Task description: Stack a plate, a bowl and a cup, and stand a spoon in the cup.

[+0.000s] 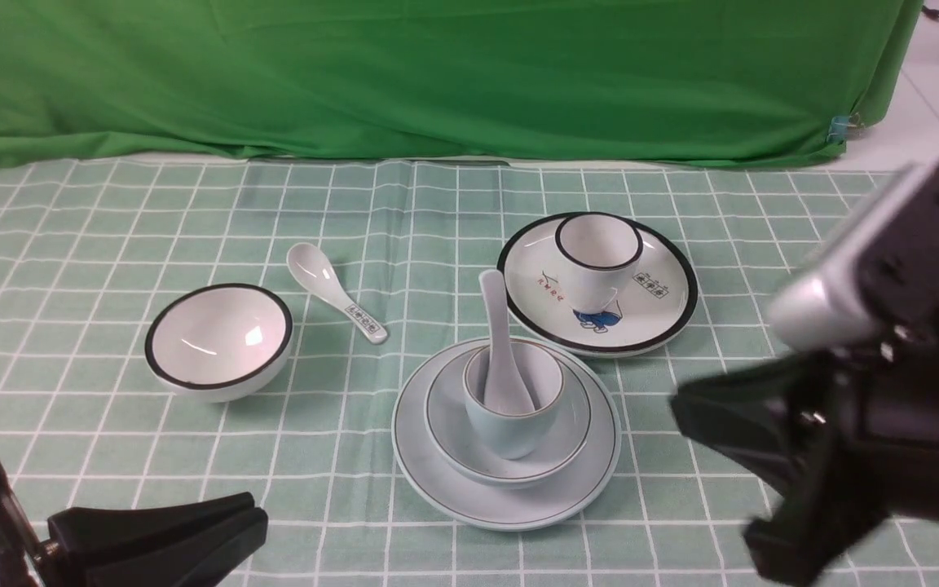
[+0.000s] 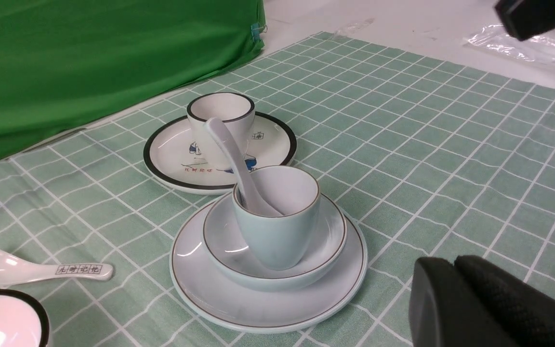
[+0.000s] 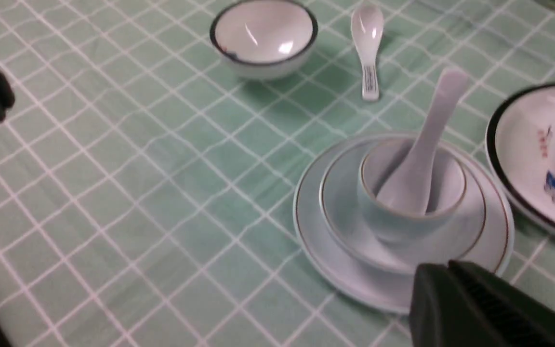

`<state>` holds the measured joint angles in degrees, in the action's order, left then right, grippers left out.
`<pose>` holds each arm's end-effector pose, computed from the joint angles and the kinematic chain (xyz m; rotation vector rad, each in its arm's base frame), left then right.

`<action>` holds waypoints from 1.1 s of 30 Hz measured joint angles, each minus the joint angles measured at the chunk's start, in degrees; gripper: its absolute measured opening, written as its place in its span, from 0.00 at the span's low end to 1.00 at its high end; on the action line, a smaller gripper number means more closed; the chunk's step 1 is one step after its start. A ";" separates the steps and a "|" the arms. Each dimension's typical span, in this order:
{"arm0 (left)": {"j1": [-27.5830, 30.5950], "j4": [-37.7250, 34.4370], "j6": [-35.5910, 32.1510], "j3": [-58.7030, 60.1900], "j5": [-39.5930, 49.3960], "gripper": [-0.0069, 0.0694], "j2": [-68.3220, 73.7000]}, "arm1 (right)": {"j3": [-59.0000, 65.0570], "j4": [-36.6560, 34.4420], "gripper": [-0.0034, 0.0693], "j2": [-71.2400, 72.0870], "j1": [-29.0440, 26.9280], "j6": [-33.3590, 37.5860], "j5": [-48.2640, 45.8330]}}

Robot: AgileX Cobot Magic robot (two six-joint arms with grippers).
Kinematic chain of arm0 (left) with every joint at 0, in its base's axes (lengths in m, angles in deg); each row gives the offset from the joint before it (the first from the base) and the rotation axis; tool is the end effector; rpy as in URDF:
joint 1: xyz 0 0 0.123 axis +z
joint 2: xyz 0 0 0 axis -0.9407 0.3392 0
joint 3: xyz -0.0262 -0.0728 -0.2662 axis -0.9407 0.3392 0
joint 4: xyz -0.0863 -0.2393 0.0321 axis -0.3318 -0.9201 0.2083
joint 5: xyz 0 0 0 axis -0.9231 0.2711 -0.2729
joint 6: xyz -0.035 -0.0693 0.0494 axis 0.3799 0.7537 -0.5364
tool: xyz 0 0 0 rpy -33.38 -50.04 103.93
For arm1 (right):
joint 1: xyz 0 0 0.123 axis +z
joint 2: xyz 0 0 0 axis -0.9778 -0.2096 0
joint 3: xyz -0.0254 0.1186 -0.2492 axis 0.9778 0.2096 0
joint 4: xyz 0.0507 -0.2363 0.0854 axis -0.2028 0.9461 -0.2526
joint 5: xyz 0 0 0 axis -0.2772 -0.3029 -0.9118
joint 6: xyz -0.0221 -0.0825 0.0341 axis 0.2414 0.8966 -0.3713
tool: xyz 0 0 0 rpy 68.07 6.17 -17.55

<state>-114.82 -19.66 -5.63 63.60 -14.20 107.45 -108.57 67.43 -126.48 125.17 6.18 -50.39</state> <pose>0.0821 -0.0821 0.2681 0.7924 1.5862 -0.4711 0.1410 0.1555 0.3339 -0.8342 1.9102 0.5418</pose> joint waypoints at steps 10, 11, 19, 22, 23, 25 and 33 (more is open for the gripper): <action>0.00 0.00 0.00 0.00 0.00 0.11 0.00 | 1.20 0.07 0.12 2.86 0.00 -1.14 -4.43; 0.00 0.00 0.00 0.00 0.00 0.11 0.00 | 1.22 0.07 0.12 2.86 0.00 -1.14 -4.43; 0.00 0.00 -0.09 0.07 0.00 0.11 0.00 | 2.29 8.10 0.09 6.18 -0.67 -1.24 -2.60; 0.00 0.00 -0.05 0.07 0.00 0.11 0.00 | 6.70 8.35 0.07 12.12 -6.96 -1.24 -1.76; 0.00 0.00 -0.05 0.07 0.00 0.11 0.00 | 8.73 8.35 0.07 15.07 -9.66 -1.24 -1.34; 0.00 0.00 -0.05 0.07 0.00 0.11 0.00 | 15.72 8.35 0.07 22.49 -17.93 -1.24 0.67; 0.00 0.00 -0.05 0.07 0.00 0.11 0.00 | 36.11 8.22 0.07 45.18 -38.00 -0.59 6.40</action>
<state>-114.82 -19.66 -5.68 63.67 -14.20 107.45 -72.46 75.65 -81.30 87.17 5.59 -43.99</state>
